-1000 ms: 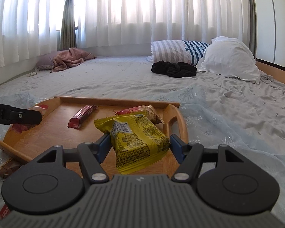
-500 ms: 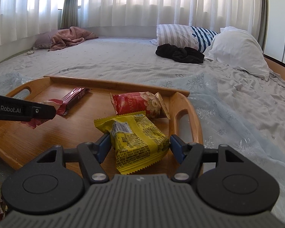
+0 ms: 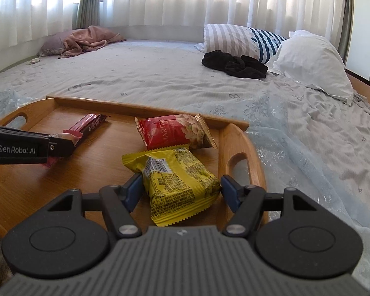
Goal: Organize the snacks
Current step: 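Carry both packs onto the tray and open both grippers to release them, then grasp the red Biscoff pack with the left gripper while the right grasps a red bar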
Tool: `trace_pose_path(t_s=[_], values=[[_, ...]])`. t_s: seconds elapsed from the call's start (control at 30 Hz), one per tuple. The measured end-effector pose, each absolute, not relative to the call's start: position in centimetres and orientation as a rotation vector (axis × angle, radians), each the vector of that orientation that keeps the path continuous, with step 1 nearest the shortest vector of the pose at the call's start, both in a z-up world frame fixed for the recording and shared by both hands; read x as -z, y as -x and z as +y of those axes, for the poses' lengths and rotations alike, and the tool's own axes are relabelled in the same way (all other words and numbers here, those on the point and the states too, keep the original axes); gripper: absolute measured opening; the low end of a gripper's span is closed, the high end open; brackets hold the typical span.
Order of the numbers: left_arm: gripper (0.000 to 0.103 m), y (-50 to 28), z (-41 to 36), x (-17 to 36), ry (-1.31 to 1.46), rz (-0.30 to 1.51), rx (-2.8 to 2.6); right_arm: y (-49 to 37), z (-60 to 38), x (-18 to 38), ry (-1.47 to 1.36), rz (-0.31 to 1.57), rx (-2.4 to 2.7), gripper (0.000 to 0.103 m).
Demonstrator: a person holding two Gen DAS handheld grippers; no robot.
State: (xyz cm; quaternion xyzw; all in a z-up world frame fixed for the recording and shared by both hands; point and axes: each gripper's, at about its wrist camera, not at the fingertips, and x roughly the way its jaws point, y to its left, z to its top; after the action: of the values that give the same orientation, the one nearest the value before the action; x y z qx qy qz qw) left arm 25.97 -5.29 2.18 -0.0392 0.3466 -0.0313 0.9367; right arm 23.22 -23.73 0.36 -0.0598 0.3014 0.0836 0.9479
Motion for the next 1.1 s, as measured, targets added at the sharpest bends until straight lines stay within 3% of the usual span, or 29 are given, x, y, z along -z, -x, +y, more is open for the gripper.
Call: trace_pose_path(t_s=[0.3,0.37,0.83,1.1], values=[[0.028,-26.4,-5.6,-2.0,0.049,0.715,0.054,-23.2,-23.4,-0.2,0.144,0.612,-0.171,0.076],[0.028,-26.2,-5.4,-2.0,0.06,0.721,0.059,-23.1,-23.4,-0.2,0.137,0.614,-0.175,0.084],[0.079,-21.0,-4.6,-5.1,0.029,0.659,0.112,-19.2,-23.6,-2.8,0.106,0.55,-0.211,0.094],[0.088,-15.7,-4.4,-6.1,-0.006,0.62,0.153,-14.6,-24.4,-3.4,0.054,0.504,-0.247,0.1]])
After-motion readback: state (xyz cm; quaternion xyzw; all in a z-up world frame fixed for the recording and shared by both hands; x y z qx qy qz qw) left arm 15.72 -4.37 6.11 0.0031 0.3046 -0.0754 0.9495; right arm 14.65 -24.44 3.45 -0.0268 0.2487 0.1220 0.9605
